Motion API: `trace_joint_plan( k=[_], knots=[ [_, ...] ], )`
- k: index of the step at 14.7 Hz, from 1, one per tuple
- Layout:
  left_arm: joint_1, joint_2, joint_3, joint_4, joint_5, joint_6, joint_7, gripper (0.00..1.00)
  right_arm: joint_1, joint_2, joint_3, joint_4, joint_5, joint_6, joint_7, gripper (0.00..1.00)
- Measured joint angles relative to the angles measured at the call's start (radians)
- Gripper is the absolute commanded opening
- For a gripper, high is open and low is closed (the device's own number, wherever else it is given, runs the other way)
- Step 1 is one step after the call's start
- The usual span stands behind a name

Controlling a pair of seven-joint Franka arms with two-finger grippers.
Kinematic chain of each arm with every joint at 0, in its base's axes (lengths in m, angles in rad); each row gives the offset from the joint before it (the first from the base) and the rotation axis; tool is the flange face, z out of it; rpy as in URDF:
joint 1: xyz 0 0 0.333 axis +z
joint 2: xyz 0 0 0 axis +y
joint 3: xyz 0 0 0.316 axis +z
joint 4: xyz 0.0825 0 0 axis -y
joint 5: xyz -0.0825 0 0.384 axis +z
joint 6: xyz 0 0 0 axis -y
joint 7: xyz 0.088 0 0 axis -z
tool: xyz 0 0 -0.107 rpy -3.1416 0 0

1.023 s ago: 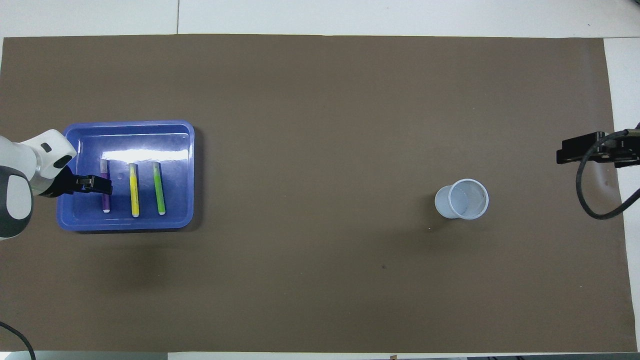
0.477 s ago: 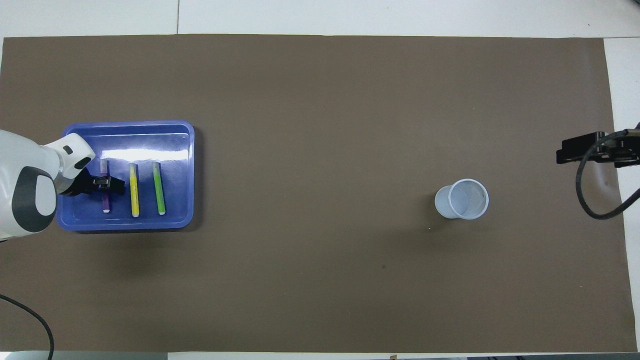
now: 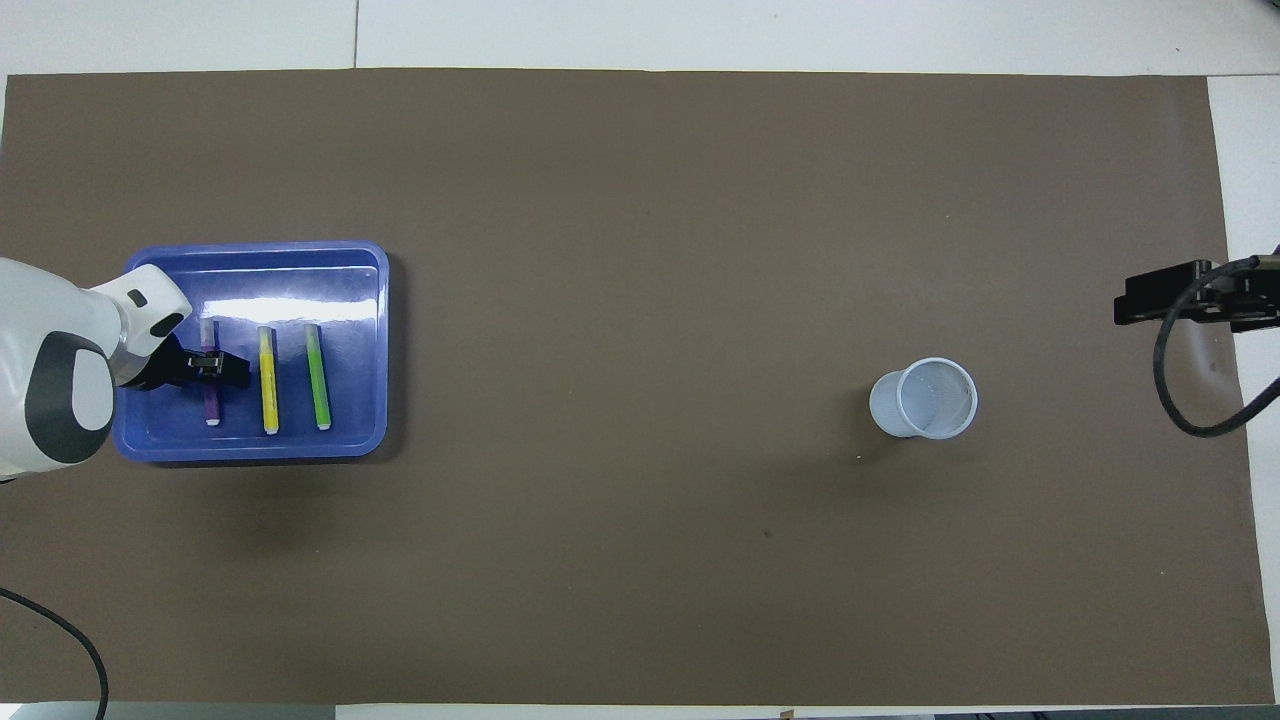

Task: Transfer and insert pens with both arms
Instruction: 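Lower the left gripper into the tray and grasp the purple pen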

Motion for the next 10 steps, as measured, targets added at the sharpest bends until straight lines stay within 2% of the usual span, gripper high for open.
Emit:
trace_joint_plan(
  k=[3, 7, 9, 10],
  knots=[
    [0.0, 0.0, -0.001, 0.005, 0.0, 0.0, 0.001, 0.6, 0.001, 0.001, 0.0, 0.001, 0.0, 0.0, 0.0, 1.0],
    [0.0, 0.0, -0.002, 0.01, 0.0, 0.0, 0.002, 0.33, 0.002, 0.001, 0.0, 0.002, 0.0, 0.0, 0.0, 1.0],
    [0.0, -0.001, -0.005, 0.016, 0.0, -0.001, 0.003, 0.16, 0.003, 0.001, 0.0, 0.004, 0.0, -0.002, 0.0, 1.0],
    [-0.001, -0.001, -0.006, 0.017, 0.0, 0.0, 0.003, 0.05, 0.004, 0.001, 0.001, 0.006, 0.0, -0.008, 0.0, 1.0]
  ],
)
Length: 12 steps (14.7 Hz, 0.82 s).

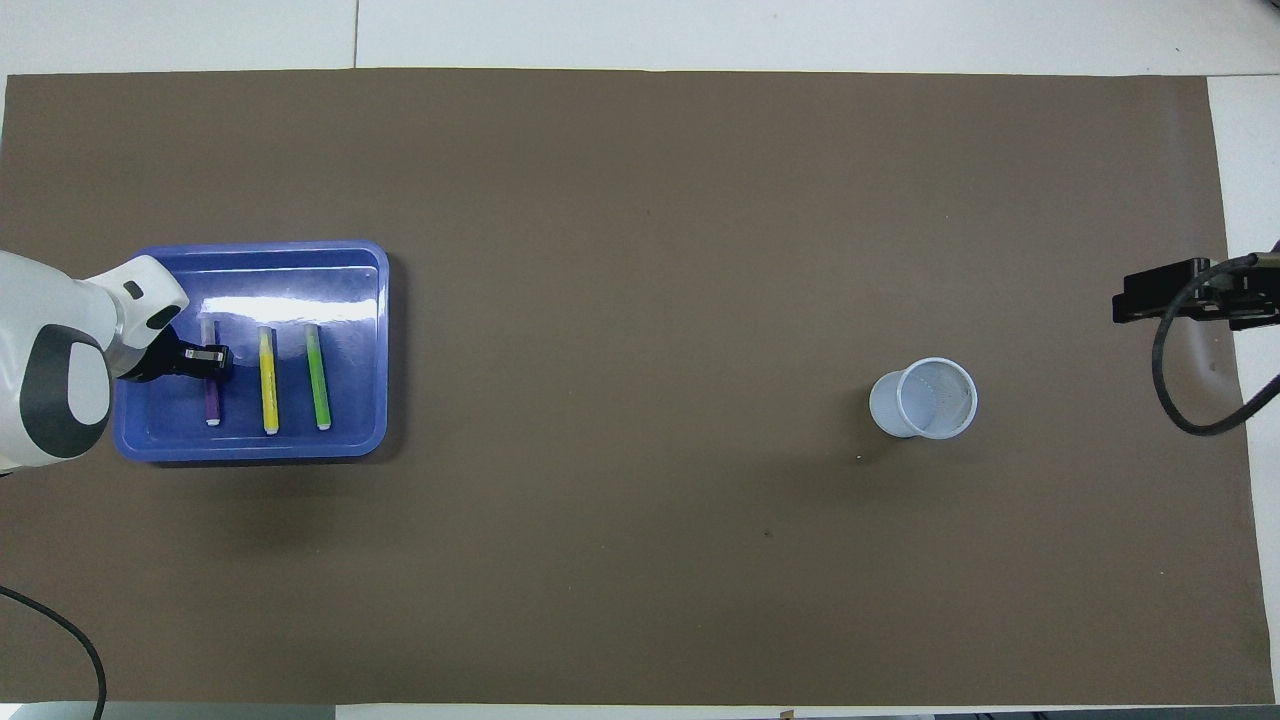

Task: Transfer and insert pens with both arms
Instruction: 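Lower the left gripper into the tray and grasp the purple pen, then lift the purple pen with the left gripper while the right gripper approaches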

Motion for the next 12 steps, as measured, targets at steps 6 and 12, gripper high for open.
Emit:
trace_joint_plan(
  k=[6, 12],
  knots=[
    [-0.009, 0.002, -0.002, 0.008, 0.0, -0.001, 0.001, 0.0, 0.0, 0.0, 0.013, 0.005, 0.001, -0.005, 0.0, 1.0],
    [-0.027, 0.012, -0.004, 0.127, -0.05, -0.182, -0.012, 0.0, 0.001, 0.0, 0.039, 0.01, 0.003, -0.007, 0.0, 1.0]
  ],
)
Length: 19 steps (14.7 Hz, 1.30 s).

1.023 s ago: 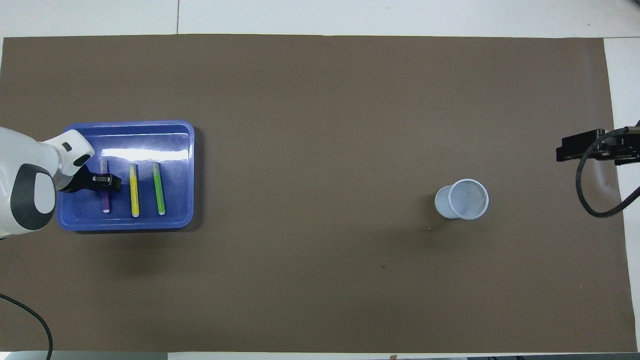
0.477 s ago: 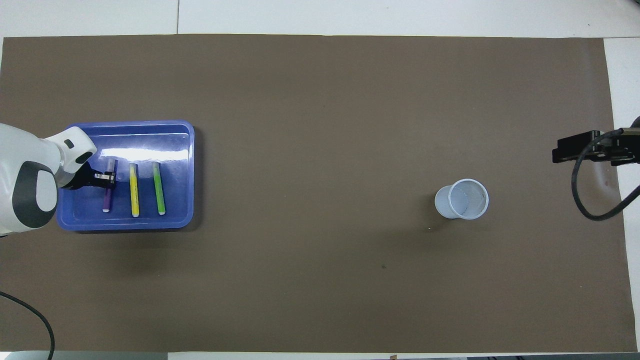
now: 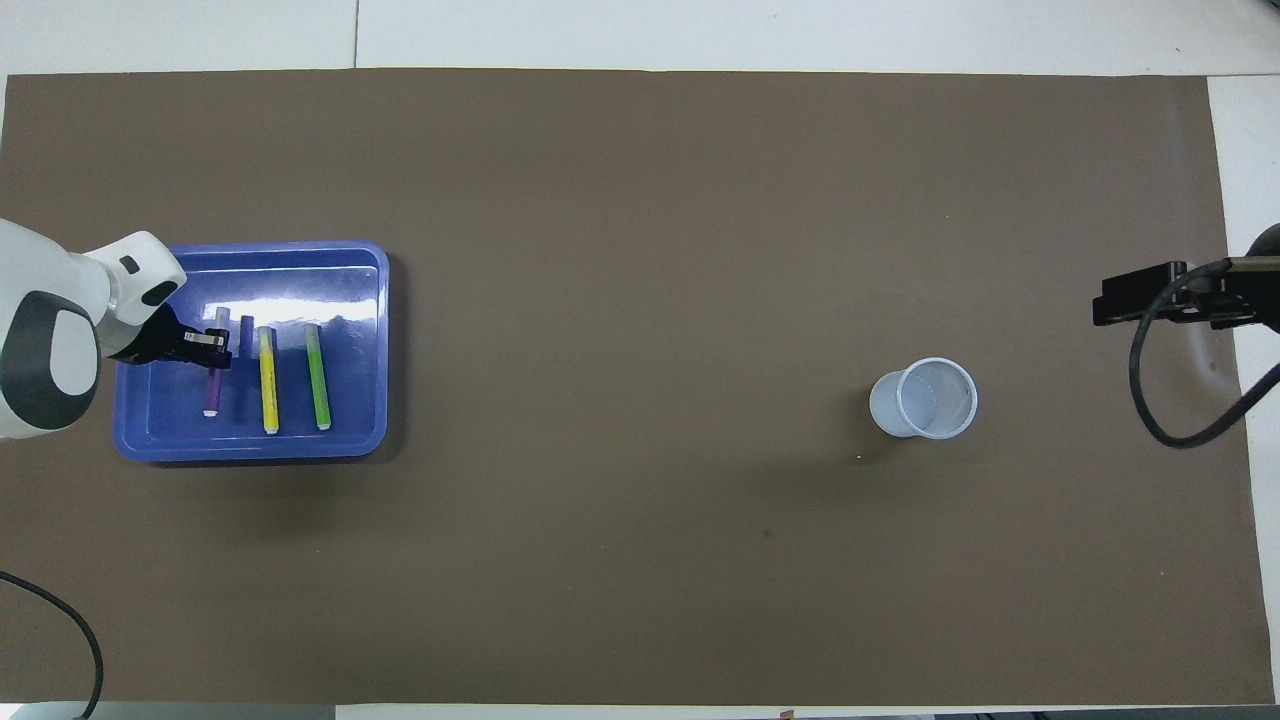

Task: Transfer and insert pens with both arms
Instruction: 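Lift the purple pen with the left gripper while the right gripper approaches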

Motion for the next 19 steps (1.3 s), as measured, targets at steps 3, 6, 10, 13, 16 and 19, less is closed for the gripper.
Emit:
trace_joint_plan(
  k=[3, 6, 10, 13, 16, 19],
  knots=[
    [-0.04, -0.006, -0.001, 0.13, -0.027, -0.2, -0.134, 0.0, 0.0, 0.0, 0.034, -0.001, 0.013, -0.007, 0.0, 1.0],
    [-0.097, -0.037, -0.003, 0.211, -0.046, -0.347, -0.309, 0.0, 0.001, -0.004, 0.072, -0.008, 0.049, -0.052, 0.0, 1.0],
    [-0.144, -0.098, -0.006, 0.259, -0.162, -0.502, -0.662, 0.0, -0.001, -0.01, 0.085, -0.025, 0.252, -0.049, 0.001, 1.0],
    [-0.186, -0.147, -0.012, 0.263, -0.278, -0.571, -0.947, 0.0, -0.002, -0.03, 0.082, -0.086, 0.411, -0.002, 0.082, 1.0],
    [-0.219, -0.186, -0.015, 0.263, -0.403, -0.582, -1.212, 0.0, -0.002, -0.072, 0.082, -0.19, 0.604, 0.082, 0.207, 1.0],
    [-0.242, -0.191, -0.017, 0.258, -0.547, -0.581, -1.392, 0.0, 0.006, -0.125, 0.099, -0.288, 0.739, 0.179, 0.302, 1.0]
  ],
)
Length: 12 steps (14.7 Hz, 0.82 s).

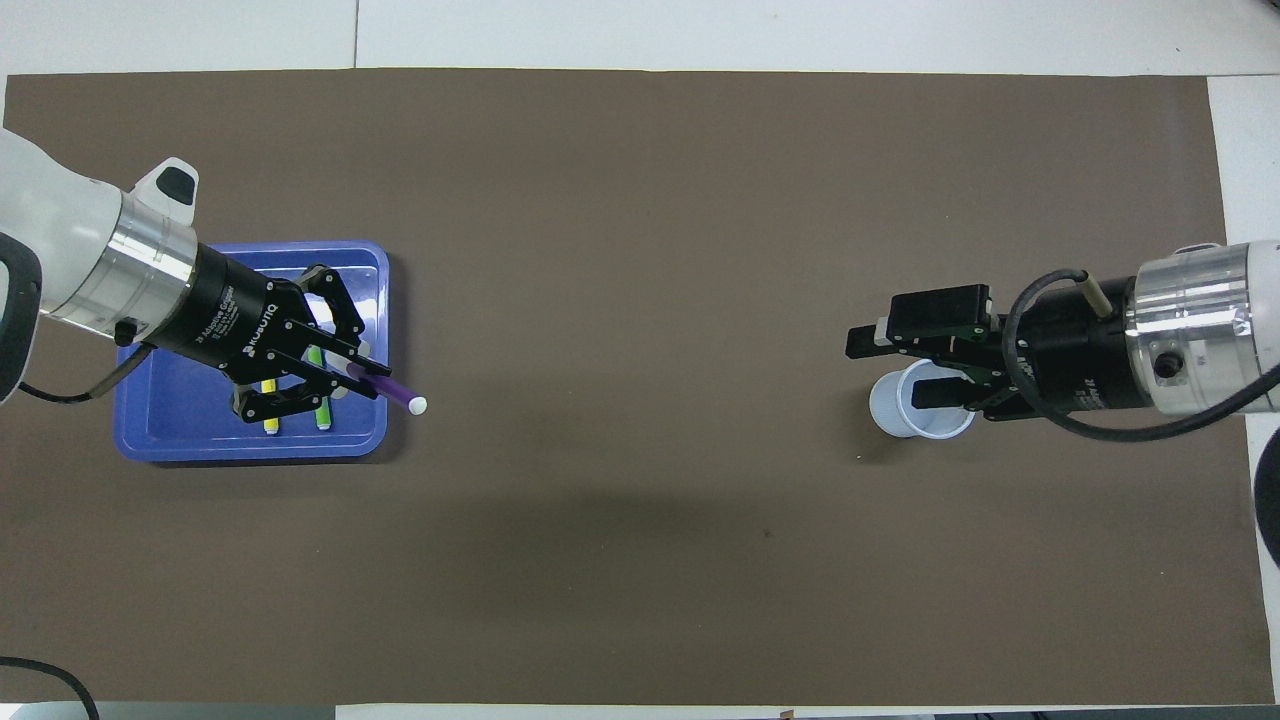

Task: Transfer and insert pens with both arms
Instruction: 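Lift the purple pen with the left gripper while the right gripper approaches, then grasp the purple pen tip with the right gripper from the left gripper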

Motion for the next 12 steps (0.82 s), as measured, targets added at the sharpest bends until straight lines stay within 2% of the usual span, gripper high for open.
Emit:
trace_joint_plan(
  k=[3, 7, 10, 12],
  knots=[
    [-0.032, -0.005, 0.0, -0.027, -0.119, 0.022, -0.113, 0.0, 0.087, -0.019, 0.017, -0.026, 0.023, 0.131, 0.127, 1.0],
    [-0.146, -0.046, -0.002, -0.092, -0.187, 0.178, -0.308, 0.0, 0.287, -0.02, 0.026, -0.068, 0.023, 0.377, 0.295, 1.0],
    [-0.203, -0.092, -0.004, -0.148, -0.212, 0.279, -0.413, 0.0, 0.347, -0.02, 0.028, -0.101, 0.023, 0.418, 0.3, 1.0],
    [-0.214, -0.103, -0.004, -0.167, -0.231, 0.303, -0.437, 0.0, 0.36, -0.018, 0.028, -0.11, 0.023, 0.473, 0.3, 1.0]
  ],
)
